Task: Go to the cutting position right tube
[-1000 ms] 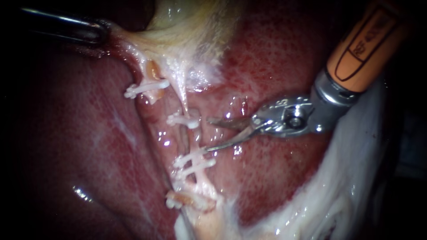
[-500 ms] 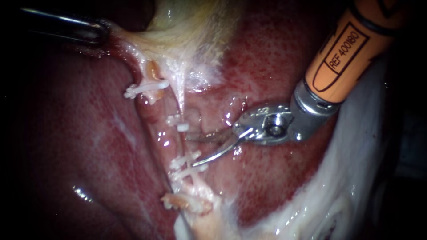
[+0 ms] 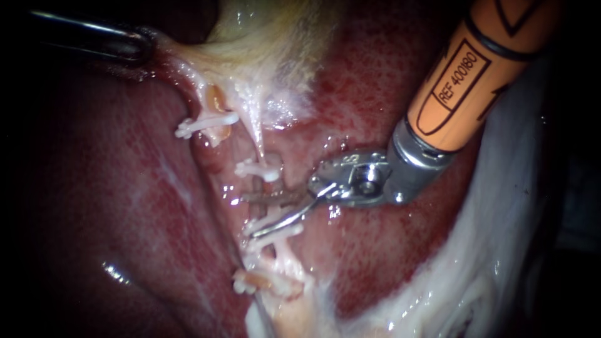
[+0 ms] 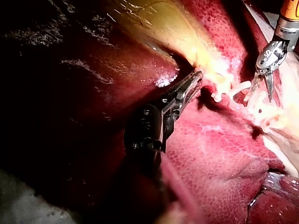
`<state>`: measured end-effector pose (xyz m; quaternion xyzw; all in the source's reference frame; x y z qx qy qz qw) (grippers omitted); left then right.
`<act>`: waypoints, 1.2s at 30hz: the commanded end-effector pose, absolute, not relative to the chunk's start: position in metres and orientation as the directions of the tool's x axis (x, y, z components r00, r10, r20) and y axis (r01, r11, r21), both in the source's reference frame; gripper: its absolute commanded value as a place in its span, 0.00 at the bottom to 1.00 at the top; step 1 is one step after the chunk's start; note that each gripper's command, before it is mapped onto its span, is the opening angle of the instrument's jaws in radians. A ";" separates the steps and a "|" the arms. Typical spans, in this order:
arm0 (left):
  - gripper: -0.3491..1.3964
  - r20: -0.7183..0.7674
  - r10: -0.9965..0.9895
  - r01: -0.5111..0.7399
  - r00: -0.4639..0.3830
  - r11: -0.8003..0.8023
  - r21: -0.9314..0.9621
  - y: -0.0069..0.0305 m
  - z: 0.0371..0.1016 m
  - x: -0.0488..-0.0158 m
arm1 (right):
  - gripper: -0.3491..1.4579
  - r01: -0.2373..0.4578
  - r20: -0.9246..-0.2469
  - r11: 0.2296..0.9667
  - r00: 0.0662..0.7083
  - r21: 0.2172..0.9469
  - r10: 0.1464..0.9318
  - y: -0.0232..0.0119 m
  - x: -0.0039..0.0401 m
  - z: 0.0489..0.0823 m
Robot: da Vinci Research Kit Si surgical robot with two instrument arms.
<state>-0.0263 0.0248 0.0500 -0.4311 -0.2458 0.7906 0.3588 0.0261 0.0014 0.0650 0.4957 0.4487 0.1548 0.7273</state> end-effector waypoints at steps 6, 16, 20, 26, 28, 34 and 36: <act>0.00 -0.505 0.779 -0.355 -0.371 -0.622 -0.698 0.0248 0.0501 -0.0262 | 0.89 0.192 -0.477 0.458 0.581 0.868 0.660 0.0017 0.0242 0.0644; 0.00 -0.505 0.779 -0.355 -0.371 -0.622 -0.698 0.0248 0.0501 -0.0261 | 0.87 0.134 -0.462 0.495 0.620 0.859 0.635 0.0034 0.0213 0.0653; 0.00 -0.505 0.779 -0.355 -0.371 -0.622 -0.698 0.0248 0.0501 -0.0261 | 0.87 0.129 -0.463 0.501 0.624 0.856 0.630 0.0032 0.0215 0.0663; 0.00 -0.505 0.779 -0.355 -0.371 -0.621 -0.698 0.0249 0.0501 -0.0262 | 0.89 0.123 -0.465 0.508 0.623 0.852 0.629 0.0025 0.0229 0.0671; 0.00 -0.505 0.779 -0.355 -0.371 -0.621 -0.698 0.0249 0.0501 -0.0262 | 0.89 0.119 -0.464 0.511 0.625 0.851 0.628 0.0024 0.0234 0.0674; 0.00 -0.505 0.779 -0.355 -0.371 -0.621 -0.698 0.0249 0.0501 -0.0262 | 0.93 0.140 -0.476 0.495 0.579 0.858 0.662 0.0023 0.0249 0.0678; 0.00 -0.505 0.779 -0.355 -0.371 -0.621 -0.698 0.0249 0.0501 -0.0262 | 0.94 0.147 -0.480 0.489 0.561 0.860 0.674 0.0023 0.0251 0.0678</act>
